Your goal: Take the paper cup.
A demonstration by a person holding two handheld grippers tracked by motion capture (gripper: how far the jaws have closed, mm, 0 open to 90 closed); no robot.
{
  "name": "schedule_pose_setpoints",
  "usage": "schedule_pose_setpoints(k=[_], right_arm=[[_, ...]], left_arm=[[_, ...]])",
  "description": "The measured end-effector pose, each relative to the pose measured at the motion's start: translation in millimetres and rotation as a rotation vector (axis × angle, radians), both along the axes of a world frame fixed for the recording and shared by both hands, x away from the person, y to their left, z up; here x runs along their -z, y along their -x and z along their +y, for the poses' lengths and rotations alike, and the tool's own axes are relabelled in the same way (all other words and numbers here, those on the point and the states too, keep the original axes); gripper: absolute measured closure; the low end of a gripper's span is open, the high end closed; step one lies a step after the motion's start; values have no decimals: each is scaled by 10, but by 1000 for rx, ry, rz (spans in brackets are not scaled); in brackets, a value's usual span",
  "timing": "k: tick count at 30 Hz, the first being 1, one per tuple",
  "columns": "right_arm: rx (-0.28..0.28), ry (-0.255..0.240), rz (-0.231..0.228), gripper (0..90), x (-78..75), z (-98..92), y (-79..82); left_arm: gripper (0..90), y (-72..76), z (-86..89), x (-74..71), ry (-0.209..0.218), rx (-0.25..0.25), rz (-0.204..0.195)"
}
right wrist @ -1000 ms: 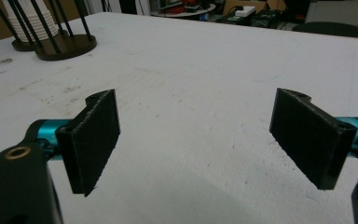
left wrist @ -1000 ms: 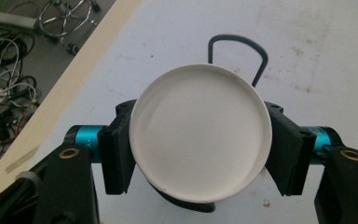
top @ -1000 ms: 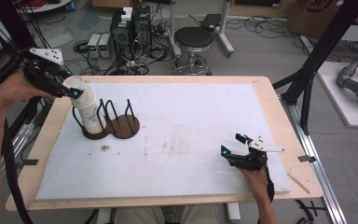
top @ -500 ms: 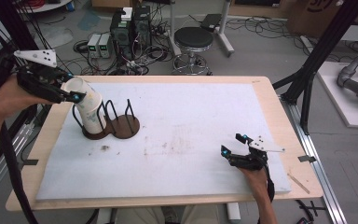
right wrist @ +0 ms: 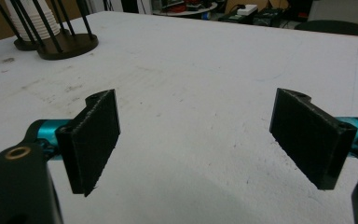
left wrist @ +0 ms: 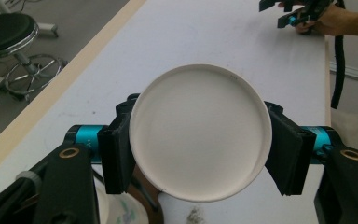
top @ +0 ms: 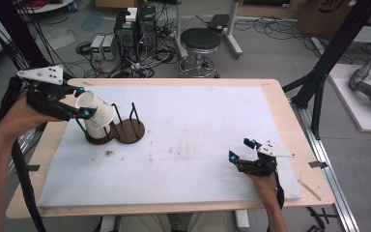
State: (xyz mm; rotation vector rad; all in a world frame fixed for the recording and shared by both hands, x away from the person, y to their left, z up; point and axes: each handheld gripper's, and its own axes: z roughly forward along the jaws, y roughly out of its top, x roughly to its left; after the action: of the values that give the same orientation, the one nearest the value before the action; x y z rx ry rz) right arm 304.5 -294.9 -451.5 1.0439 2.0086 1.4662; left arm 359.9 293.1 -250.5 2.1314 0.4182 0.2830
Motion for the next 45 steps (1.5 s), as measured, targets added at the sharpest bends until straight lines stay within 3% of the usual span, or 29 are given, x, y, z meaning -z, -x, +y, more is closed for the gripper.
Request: schedule_pose_setpoints(k=[4, 11, 22, 26, 31, 41, 45], right_arm=[[-3, -8, 2, 163, 1, -4, -2], [-10, -10, -1, 163, 2, -13, -6], [-18, -16, -5, 163, 3, -20, -6], [-22, -19, -5, 164, 3, -23, -1], [-22, -23, -5, 163, 2, -22, 7], [-25, -19, -17, 164, 4, -21, 15], [-25, -16, -9, 163, 3, -21, 2]], left_arm=[[349, 49, -64, 38, 37, 25, -17], [349, 86, -202, 148, 71, 53, -13], [349, 173, -485, 423, 174, 107, -14], [349, 198, -571, 519, 167, 116, -6], [349, 250, -653, 622, 214, 151, -18], [350, 252, -773, 889, 305, 184, -3], [349, 287, -833, 969, 309, 185, 5]])
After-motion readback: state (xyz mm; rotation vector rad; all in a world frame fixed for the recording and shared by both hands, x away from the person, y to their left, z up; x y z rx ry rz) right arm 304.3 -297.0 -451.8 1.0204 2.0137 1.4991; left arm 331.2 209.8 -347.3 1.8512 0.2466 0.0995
